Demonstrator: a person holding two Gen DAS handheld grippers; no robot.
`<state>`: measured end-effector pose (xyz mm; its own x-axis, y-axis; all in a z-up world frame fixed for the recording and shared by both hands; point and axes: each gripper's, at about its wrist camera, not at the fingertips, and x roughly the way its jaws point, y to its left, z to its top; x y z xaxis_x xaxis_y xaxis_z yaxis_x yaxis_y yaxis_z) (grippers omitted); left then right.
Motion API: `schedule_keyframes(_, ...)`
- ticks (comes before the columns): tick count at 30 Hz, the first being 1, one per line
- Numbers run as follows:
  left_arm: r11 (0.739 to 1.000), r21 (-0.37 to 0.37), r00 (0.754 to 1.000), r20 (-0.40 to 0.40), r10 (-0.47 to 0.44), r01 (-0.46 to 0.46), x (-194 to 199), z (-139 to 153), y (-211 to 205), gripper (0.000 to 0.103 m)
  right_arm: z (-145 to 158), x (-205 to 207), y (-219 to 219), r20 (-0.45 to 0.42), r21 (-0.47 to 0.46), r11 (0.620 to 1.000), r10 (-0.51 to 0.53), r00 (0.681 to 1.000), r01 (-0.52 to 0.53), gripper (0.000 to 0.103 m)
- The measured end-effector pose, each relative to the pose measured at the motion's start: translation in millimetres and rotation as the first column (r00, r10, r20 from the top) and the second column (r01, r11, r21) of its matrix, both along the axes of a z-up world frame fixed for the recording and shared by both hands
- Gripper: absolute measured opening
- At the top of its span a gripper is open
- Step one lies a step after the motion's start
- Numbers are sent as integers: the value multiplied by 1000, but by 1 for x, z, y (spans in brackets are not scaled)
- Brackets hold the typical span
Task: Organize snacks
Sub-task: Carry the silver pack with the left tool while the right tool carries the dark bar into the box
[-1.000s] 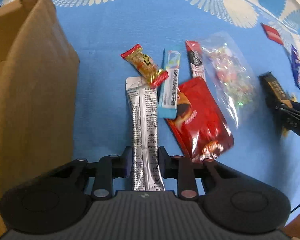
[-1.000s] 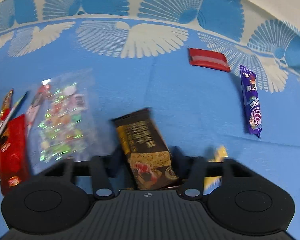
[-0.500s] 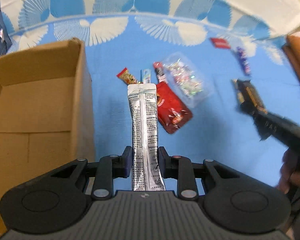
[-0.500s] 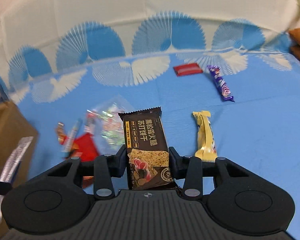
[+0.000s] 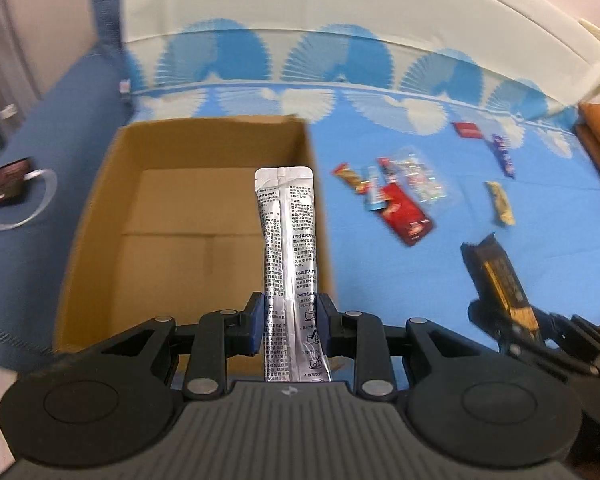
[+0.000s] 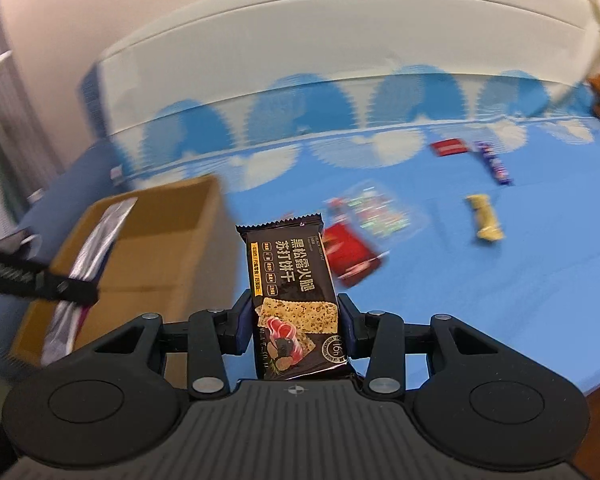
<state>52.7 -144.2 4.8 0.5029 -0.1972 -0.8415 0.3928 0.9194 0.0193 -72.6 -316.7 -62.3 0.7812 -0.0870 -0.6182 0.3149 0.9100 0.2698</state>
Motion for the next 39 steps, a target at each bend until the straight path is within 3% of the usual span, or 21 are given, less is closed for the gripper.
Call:
schedule_keyframes(8, 996, -7, 996, 20, 89, -88, -34, 6, 92, 30, 19, -19, 99, -25, -6, 986, 169, 985, -169, 45)
schedule_keyframes(15, 992, -35, 992, 43, 121, -119, -52, 8, 134, 30, 31, -26, 142, -39, -63, 970, 233, 972, -235, 45)
schedule_keyframes(27, 991, -69, 993, 19, 115, -114, -52, 4, 149, 30, 34, -28, 160, -69, -110, 965, 233, 970, -240, 45)
schedule_keyframes(39, 995, -55, 997, 2, 79, -78, 0, -2, 143, 30, 28, 15, 155, -90, -116, 962, 239, 967, -249, 45)
